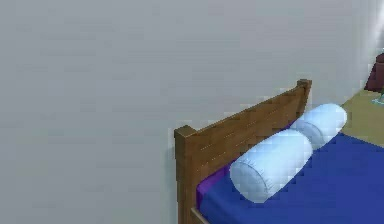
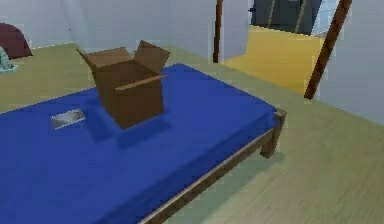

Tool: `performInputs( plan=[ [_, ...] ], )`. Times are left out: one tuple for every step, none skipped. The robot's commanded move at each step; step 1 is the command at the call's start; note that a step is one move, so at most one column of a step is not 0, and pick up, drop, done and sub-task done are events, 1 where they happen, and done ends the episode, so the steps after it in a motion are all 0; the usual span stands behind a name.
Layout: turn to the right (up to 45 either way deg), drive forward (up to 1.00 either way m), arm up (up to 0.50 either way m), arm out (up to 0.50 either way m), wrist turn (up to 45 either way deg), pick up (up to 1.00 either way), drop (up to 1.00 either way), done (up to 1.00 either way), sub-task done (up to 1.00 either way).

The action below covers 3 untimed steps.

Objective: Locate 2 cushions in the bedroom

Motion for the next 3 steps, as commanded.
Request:
performInputs(
  plan=[
    [24.0,0.0,0.0,0.0,0.0,0.0,0.0,0.0,0.0],
    [0.0,0.0,0.0,0.0,0.0,0.0,0.0,0.0,1.0],
    [45.0,0.0,0.0,0.0,0.0,0.0,0.0,0.0,0.0]
  ],
)
